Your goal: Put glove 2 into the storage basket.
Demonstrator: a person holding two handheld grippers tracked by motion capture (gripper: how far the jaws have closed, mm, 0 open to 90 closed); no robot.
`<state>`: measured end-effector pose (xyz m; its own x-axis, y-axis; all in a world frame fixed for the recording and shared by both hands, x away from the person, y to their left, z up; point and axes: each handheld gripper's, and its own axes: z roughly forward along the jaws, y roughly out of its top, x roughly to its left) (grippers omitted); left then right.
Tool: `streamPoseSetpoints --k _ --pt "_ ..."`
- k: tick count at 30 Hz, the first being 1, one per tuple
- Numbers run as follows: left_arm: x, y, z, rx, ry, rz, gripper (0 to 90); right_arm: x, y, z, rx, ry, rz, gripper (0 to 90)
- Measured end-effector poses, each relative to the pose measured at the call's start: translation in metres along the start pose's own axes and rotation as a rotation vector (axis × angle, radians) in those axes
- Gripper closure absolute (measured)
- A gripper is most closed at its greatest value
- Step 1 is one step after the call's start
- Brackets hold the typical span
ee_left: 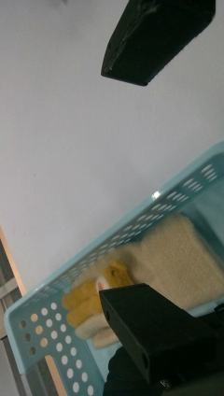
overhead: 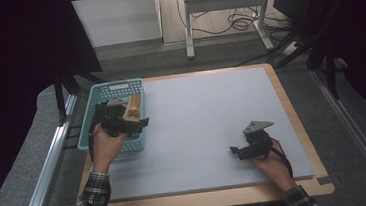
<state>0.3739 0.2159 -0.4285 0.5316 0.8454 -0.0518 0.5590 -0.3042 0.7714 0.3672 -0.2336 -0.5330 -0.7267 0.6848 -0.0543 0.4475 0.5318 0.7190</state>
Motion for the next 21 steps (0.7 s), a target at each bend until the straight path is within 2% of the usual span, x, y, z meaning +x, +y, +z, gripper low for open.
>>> streamPoseSetpoints --k 10,16,21 --pt "-0.016 -0.003 0.000 -0.013 -0.031 0.027 0.0 0.000 0.000 0.000 0.000 0.000 0.000 12.9" --pt "-0.029 -0.006 0.006 -0.018 -0.055 0.048 0.0 0.000 0.000 0.000 0.001 0.000 0.001 12.9" --pt "-0.041 -0.008 0.014 -0.017 -0.092 0.075 0.0 0.000 0.000 0.000 0.000 0.000 0.001 12.9"
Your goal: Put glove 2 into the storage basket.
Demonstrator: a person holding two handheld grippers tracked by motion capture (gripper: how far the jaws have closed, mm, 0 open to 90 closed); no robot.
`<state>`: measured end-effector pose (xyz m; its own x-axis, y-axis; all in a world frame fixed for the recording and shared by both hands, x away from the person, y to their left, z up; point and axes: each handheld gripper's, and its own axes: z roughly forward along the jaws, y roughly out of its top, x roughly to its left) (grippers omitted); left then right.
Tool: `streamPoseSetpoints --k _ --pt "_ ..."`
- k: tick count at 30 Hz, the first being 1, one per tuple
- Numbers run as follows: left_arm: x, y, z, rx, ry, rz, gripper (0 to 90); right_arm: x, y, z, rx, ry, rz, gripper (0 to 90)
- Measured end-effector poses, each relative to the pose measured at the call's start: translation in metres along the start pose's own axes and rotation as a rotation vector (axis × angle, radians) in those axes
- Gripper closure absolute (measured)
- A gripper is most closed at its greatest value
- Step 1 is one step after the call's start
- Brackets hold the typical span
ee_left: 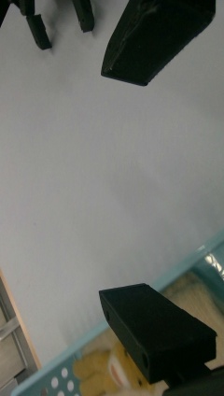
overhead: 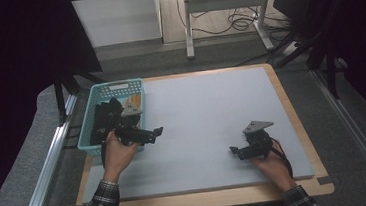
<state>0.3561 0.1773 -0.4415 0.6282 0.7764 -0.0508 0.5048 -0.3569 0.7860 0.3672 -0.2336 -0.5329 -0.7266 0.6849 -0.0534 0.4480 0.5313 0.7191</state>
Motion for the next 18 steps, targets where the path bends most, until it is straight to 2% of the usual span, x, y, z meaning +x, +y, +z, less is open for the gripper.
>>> streamPoseSetpoints --k 18 --pt "-0.037 -0.003 0.028 -0.008 -0.096 0.042 0.0 0.000 0.000 0.000 0.000 -0.001 -0.002 12.8"
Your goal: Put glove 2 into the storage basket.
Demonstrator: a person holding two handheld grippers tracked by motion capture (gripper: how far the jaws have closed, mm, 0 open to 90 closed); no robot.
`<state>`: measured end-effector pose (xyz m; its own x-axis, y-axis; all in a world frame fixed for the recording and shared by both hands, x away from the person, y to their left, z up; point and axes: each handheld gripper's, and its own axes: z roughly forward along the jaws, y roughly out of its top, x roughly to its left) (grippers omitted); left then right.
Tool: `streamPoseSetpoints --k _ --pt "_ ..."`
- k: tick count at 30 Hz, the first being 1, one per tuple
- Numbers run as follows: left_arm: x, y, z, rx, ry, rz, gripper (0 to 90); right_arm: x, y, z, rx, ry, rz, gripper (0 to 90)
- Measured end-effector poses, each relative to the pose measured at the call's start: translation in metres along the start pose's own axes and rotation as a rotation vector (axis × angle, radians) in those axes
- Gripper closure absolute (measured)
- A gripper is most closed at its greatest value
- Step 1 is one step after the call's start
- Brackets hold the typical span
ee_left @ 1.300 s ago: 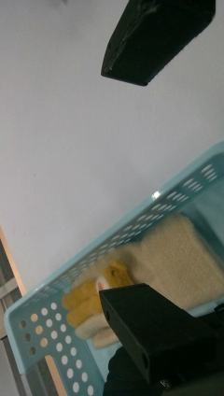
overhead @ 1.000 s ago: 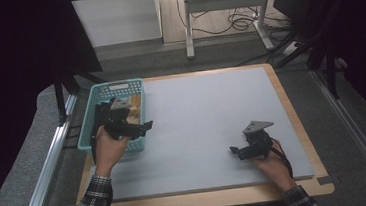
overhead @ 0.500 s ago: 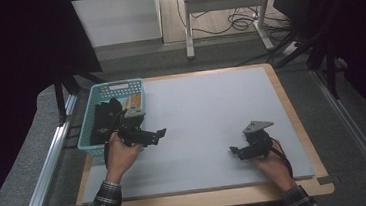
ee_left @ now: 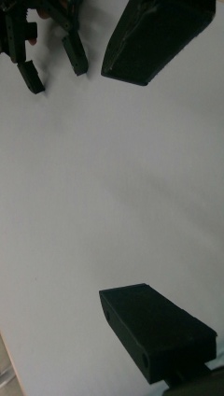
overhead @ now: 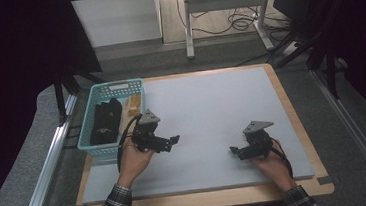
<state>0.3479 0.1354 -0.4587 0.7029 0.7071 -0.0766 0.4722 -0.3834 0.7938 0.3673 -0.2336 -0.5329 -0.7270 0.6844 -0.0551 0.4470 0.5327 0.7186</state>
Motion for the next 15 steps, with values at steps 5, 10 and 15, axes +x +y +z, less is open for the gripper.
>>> streamPoseSetpoints --k 5,10,15 --pt "-0.010 0.000 0.009 -0.001 -0.023 0.016 0.0 0.000 0.000 0.000 0.000 0.000 0.001 12.8" --pt "-0.022 0.001 0.018 -0.003 -0.048 0.035 0.0 0.000 0.000 0.000 0.000 0.000 0.001 12.9" --pt "-0.032 0.000 0.024 -0.014 -0.071 0.046 0.0 0.000 0.000 0.000 0.000 0.000 0.001 12.9"
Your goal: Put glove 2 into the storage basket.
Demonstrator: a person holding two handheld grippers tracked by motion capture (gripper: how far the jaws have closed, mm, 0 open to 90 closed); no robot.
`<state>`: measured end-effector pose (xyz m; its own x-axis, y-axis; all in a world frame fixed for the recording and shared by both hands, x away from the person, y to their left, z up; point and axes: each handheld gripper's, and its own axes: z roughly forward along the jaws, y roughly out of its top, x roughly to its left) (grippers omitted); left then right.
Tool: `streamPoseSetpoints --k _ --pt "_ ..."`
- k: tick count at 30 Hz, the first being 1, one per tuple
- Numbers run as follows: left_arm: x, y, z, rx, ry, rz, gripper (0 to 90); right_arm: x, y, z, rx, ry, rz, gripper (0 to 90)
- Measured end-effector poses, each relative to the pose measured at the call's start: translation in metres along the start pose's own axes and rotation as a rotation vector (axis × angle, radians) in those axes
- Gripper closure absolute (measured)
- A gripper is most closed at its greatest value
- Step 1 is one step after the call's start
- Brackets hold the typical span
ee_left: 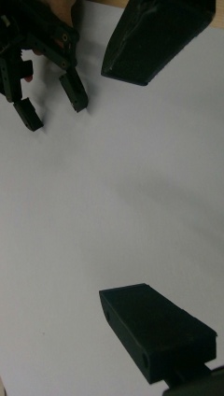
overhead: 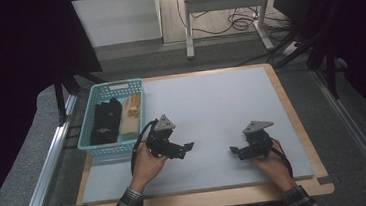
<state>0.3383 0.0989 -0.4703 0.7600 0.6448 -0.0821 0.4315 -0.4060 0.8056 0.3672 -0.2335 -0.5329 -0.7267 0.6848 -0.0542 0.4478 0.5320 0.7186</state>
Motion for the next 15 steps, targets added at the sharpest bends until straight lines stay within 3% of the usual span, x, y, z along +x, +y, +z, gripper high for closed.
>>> streamPoseSetpoints --k 11,15 --pt "-0.014 -0.012 0.016 0.003 -0.022 0.037 0.0 0.000 0.000 0.000 0.000 0.000 0.000 12.9" --pt "-0.015 -0.019 0.021 -0.004 -0.044 0.034 0.0 0.000 0.000 0.000 0.000 0.000 0.000 12.8"
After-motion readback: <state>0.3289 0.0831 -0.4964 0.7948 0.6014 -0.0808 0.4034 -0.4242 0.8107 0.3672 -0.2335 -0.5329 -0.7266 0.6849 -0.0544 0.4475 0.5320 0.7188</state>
